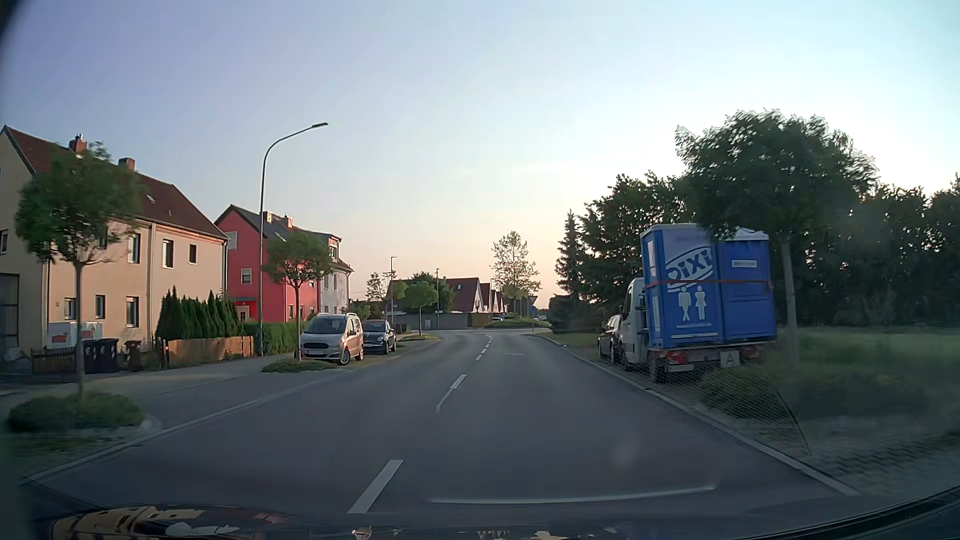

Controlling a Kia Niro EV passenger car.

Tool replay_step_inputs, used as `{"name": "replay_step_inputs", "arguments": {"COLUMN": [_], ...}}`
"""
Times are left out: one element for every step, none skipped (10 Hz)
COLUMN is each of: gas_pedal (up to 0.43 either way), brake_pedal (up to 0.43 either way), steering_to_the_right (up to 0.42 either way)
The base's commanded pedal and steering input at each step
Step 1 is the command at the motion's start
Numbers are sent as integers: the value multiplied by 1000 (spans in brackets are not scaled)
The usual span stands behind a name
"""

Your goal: Follow the waypoints while adhering to traffic rules and regulations

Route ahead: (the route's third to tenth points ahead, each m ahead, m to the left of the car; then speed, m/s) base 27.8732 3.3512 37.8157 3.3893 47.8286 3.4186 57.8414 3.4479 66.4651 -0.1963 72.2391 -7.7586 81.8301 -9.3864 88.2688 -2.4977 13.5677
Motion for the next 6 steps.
{"name": "replay_step_inputs", "arguments": {"gas_pedal": [28, 20, 8, 8, 8, 0], "brake_pedal": [18, 18, 18, 18, 12, 12], "steering_to_the_right": [-3, -3, -3, -3, -3, -4]}}
